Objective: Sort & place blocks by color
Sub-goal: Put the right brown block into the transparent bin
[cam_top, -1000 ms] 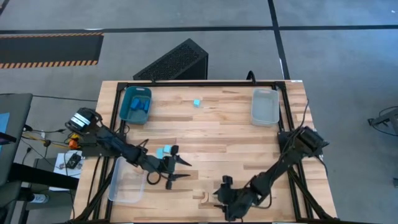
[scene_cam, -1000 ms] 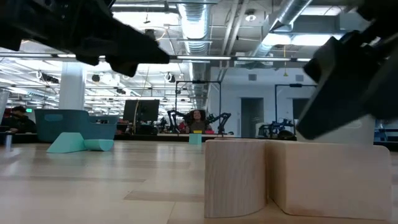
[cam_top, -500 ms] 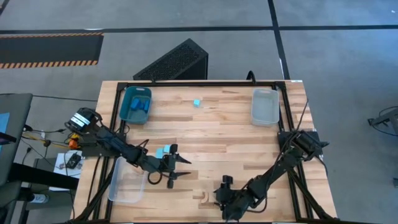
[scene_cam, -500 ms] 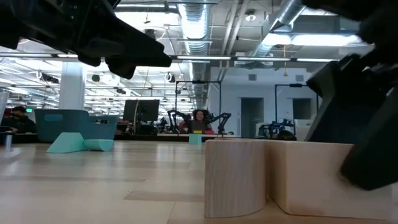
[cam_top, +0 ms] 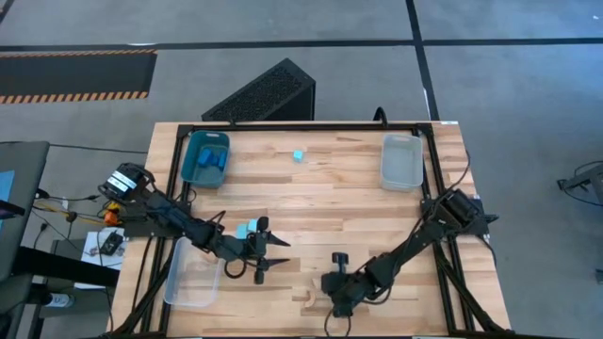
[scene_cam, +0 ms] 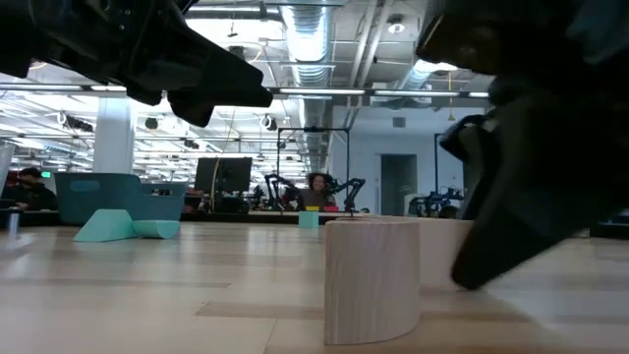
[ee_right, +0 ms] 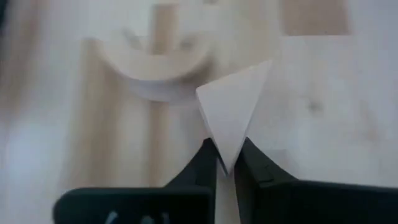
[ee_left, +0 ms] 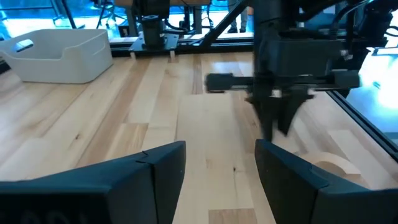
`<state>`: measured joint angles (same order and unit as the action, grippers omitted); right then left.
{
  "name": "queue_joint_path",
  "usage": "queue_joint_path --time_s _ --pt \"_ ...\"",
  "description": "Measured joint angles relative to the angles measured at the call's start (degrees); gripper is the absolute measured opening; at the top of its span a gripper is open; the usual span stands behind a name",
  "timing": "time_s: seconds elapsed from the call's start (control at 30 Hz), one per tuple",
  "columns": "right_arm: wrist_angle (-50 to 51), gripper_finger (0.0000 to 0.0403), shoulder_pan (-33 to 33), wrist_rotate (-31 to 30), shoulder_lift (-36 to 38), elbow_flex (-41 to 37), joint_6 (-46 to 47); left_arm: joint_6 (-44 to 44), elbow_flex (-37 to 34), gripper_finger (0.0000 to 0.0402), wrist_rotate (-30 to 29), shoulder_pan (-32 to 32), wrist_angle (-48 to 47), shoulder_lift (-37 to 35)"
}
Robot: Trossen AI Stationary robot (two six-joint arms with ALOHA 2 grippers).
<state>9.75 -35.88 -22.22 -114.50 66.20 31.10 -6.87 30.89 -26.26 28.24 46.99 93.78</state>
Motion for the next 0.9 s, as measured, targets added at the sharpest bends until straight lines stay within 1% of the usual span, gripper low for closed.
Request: queue_joint_path --time_s 0.13,0.27,0.4,0.5,0.6,0.7,0.8,0.9 --pt "1.50 0.0024 1.51 -1.28 2.90 -0.08 -3.26 -1.78 0.00 0.0185 0.81 -0.89 0.01 0.02" --pt "3.80 0.0028 2.59 -7.52 5.56 -0.05 -6.22 -10.28 0.00 0.0185 2.17 -2.07 0.10 0.04" --pt "2.83 0.0022 3.96 -13.66 6.56 -0.03 -8.25 -12.41 -0.02 0.0191 0.97 -3.39 0.54 0.07" --pt "2.81 0.0021 4.81 -16.64 6.47 -0.05 -9.32 -15.48 -0.02 0.0209 2.10 -4.44 2.35 0.07" --pt "2.63 0.0025 5.66 -20.76 6.47 -0.05 -9.68 -23.83 -0.02 0.0238 2.71 -6.63 2.46 0.07" --pt "1.84 0.0026 5.79 -23.95 6.47 -0.05 -12.37 -27.87 -0.02 0.0267 3.71 -8.87 2.48 0.07" --pt "0.94 0.0023 6.58 -24.45 6.47 -0.05 -15.01 -30.53 -0.02 0.0288 5.20 -10.30 2.81 0.07" --pt "0.72 0.0022 7.42 -24.71 6.47 -0.05 -17.33 -33.47 0.14 0.0297 6.16 -11.31 3.28 0.07"
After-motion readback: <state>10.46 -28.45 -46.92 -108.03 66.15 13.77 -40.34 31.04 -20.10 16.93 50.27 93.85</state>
